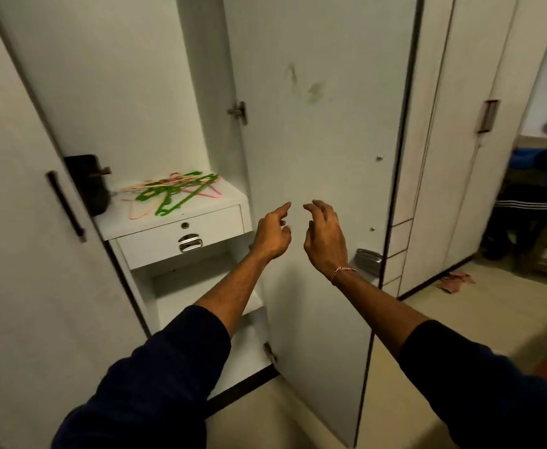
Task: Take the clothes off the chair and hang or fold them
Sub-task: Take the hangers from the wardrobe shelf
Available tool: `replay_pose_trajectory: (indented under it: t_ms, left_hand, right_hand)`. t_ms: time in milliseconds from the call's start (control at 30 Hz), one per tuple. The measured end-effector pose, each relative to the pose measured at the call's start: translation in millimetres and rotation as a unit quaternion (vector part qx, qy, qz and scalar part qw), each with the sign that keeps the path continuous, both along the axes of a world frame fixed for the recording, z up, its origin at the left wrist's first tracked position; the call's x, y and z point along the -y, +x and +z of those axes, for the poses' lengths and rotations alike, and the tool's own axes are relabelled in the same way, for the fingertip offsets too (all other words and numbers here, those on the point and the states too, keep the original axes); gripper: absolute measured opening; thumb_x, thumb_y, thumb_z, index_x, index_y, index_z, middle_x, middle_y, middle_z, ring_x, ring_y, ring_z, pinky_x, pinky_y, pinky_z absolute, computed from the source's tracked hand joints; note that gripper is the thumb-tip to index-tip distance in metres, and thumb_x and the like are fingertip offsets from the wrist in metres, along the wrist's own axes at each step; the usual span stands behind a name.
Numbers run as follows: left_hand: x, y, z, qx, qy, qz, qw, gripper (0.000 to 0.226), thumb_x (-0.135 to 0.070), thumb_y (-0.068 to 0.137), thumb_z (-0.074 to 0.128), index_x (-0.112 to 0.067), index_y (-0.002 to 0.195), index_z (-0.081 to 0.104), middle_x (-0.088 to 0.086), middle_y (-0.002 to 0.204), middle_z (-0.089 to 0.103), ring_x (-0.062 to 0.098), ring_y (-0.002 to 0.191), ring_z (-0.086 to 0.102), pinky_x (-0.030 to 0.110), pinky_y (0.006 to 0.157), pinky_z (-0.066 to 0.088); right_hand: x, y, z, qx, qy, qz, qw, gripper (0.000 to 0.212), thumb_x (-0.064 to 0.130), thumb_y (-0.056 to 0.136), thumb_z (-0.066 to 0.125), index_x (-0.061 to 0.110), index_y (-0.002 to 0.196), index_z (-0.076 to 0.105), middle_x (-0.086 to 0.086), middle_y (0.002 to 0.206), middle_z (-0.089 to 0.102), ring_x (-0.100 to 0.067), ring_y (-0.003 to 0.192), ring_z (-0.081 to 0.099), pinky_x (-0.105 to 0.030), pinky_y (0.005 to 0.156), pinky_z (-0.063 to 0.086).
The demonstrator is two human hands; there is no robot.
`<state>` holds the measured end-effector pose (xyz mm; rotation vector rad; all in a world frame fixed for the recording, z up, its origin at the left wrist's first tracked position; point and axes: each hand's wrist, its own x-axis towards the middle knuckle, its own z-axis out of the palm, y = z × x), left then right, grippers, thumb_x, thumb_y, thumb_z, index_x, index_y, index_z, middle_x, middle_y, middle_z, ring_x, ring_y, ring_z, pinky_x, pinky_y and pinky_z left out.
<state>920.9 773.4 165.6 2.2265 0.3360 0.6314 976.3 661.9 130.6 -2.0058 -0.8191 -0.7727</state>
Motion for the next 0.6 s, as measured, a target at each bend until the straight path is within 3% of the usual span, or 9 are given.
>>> replay_pose_trajectory:
  t_ms: [133, 300, 433, 600]
  left_hand:
    - [-67, -39, -1, -0.003, -0.018, 0.068, 0.998, 0.056, -0.001, 0.096, 0.058, -0.010, 0.149, 0.041, 0.011, 0.142, 0.054, 0.027, 0.124, 0.056, 0.034, 0.103, 0.047]
    - [-160, -98, -4, 0.008, -0.042, 0.174, 0.984, 0.036, -0.008, 0.093, 0.062, -0.008, 0.128, 0.056, 0.011, 0.116, 0.067, 0.027, 0.103, 0.066, 0.042, 0.091, 0.055]
    - [-221, -148, 0, 0.032, -0.057, 0.239, 0.969, 0.032, -0.007, 0.092, 0.062, -0.006, 0.124, 0.057, 0.011, 0.114, 0.066, 0.024, 0.099, 0.064, 0.037, 0.085, 0.057]
    - [-276, -199, 7, 0.040, -0.065, 0.298, 0.952, 0.034, -0.010, 0.095, 0.062, -0.007, 0.128, 0.055, 0.009, 0.119, 0.062, 0.021, 0.101, 0.061, 0.029, 0.086, 0.052]
  right_hand:
    - [-59, -12, -7, -0.024, -0.050, 0.085, 0.995, 0.042, -0.007, 0.090, 0.059, 0.002, 0.130, 0.059, -0.019, 0.133, 0.058, -0.033, 0.120, 0.058, -0.035, 0.100, 0.048]
    - [-149, -43, -5, -0.114, -0.170, 0.220, 0.954, 0.021, 0.006, 0.093, 0.056, 0.010, 0.103, 0.074, -0.008, 0.101, 0.075, -0.026, 0.094, 0.068, -0.040, 0.087, 0.056]
    - [-222, -79, 1, -0.128, -0.184, 0.279, 0.934, 0.019, 0.010, 0.092, 0.059, 0.012, 0.100, 0.076, -0.006, 0.107, 0.075, -0.025, 0.097, 0.068, -0.034, 0.088, 0.053]
    - [-294, -118, 11, -0.141, -0.193, 0.321, 0.916, 0.020, 0.010, 0.093, 0.062, 0.010, 0.109, 0.073, -0.008, 0.108, 0.074, -0.023, 0.103, 0.067, -0.028, 0.089, 0.051]
